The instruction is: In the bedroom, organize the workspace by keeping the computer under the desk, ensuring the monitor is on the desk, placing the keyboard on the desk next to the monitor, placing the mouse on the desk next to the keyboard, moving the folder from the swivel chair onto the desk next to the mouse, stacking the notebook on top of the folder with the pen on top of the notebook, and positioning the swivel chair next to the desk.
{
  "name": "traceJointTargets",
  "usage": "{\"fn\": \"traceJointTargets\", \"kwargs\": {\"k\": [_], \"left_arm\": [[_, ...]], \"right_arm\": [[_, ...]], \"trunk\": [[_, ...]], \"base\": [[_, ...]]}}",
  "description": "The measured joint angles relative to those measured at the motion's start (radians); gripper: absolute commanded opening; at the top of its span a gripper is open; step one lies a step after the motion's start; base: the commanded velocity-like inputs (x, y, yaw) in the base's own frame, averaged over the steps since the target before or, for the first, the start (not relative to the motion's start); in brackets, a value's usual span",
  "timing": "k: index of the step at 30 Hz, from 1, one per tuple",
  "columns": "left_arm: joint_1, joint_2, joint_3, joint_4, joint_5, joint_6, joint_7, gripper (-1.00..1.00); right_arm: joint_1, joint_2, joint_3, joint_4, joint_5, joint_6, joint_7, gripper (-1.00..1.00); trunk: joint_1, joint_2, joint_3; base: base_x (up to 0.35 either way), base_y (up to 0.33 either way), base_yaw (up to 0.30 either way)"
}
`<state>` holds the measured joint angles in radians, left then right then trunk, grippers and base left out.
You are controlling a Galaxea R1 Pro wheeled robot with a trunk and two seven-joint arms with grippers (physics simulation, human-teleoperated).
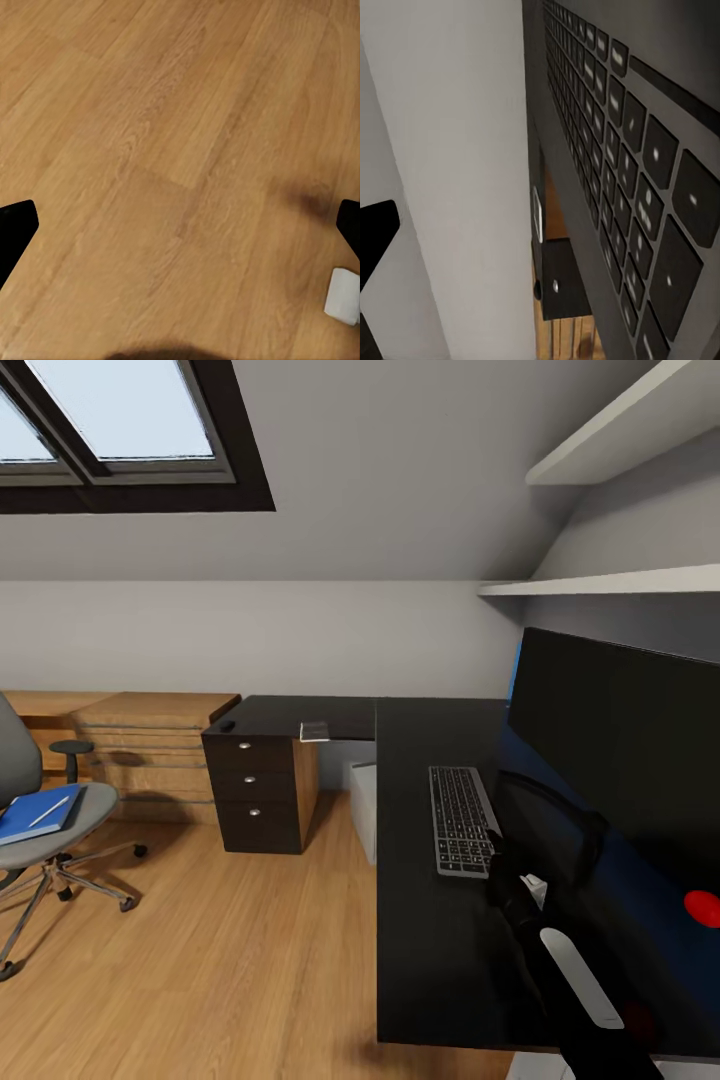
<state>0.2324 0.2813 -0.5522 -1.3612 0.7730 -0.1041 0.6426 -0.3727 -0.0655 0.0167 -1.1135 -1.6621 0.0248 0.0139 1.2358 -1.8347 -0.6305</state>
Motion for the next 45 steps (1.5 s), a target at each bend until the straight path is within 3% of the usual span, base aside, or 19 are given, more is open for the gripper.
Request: {"fn": "traceJointTargets", "kwargs": {"k": [12, 32, 39, 45], "left_arm": [[0.000, 0.001, -0.001, 0.002, -0.001, 0.000, -0.001, 1.00], [0.000, 0.003, 0.002, 0.002, 0.000, 0.000, -0.001, 1.00], [0.000, 0.002, 0.003, 0.003, 0.003, 0.000, 0.000, 1.00], [0.000, 0.002, 0.003, 0.003, 0.003, 0.000, 0.001, 1.00]], "right_arm": [[0.000, 0.000, 0.001, 0.000, -0.003, 0.003, 0.002, 1.00], [0.000, -0.001, 0.008, 0.000, -0.002, 0.005, 0.001, 1.00], [0.000, -0.001, 0.080, 0.021, -0.006, 0.003, -0.008, 1.00], [0.000, -0.001, 0.119, 0.045, -0.008, 0.002, -0.087, 1.00]], "trunk": [[0.000, 0.000, 0.000], [0.001, 0.000, 0.000], [0.001, 0.000, 0.000], [0.001, 0.000, 0.000]], "base": [[-0.027, 0.000, 0.000], [-0.320, 0.000, 0.000], [-0.334, 0.000, 0.000], [-0.334, 0.000, 0.000]]}}
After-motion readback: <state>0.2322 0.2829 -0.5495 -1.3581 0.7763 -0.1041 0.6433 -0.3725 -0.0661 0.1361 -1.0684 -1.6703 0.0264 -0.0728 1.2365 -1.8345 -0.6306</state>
